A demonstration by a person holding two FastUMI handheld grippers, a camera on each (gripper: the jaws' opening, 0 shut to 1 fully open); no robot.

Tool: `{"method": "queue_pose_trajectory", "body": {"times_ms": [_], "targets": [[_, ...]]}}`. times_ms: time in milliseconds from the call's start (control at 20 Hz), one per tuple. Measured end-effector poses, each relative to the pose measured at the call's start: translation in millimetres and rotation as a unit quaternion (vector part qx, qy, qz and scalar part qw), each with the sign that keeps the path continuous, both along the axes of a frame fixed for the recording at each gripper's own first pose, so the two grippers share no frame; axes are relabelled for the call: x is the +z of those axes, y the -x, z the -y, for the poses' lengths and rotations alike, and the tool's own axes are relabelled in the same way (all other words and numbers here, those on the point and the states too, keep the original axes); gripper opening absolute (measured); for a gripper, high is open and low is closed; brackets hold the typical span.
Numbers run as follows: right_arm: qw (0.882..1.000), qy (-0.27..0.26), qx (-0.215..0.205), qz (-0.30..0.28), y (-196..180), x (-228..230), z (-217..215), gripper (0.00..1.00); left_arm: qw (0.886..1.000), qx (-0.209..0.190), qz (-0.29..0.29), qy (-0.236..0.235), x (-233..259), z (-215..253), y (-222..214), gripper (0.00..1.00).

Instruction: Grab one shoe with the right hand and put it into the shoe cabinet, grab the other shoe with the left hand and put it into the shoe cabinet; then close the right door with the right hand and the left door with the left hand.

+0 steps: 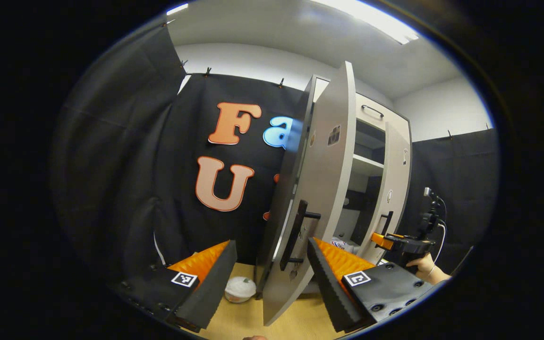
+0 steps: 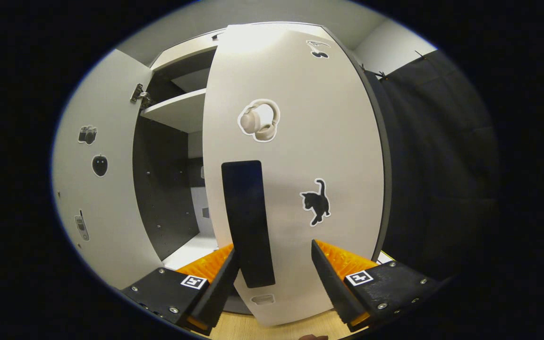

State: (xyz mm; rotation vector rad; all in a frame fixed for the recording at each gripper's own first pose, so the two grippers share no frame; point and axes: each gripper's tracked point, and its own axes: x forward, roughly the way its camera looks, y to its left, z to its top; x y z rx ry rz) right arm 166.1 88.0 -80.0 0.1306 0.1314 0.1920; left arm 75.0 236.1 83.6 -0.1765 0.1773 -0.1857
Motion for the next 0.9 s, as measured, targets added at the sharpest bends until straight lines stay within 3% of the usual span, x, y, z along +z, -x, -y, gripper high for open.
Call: {"method": "queue_pose_trajectory", "body": {"times_ms": [400, 600, 650, 900], "targets": [[1.000, 0.014, -0.015, -0.004, -13.2, -4.2, -3.0, 0.92, 0.999, -0.034, -0.008, -0.018, -14.2, 22.6, -23.6, 0.97], [1.000, 0.004, -0.009, -0.012, 10.1, -3.3, -4.3, 0.92, 0.999, -0.033, -0.006, -0.031, -15.6, 26.5, -30.5, 0.99], [1.000, 0.005, -0.005, -0.005, 20.0, 0.3, -1.8, 0.92, 0.999, -0.031, -0.007, -0.035, -17.6, 27.1, -33.7, 0.94], [0.998, 0.045, 0.003, 0.032, 67.7, 21.4, 12.2, 0.92, 0.999, -0.016, -0.013, -0.043, -23.0, 30.9, -36.8, 0.94]]}}
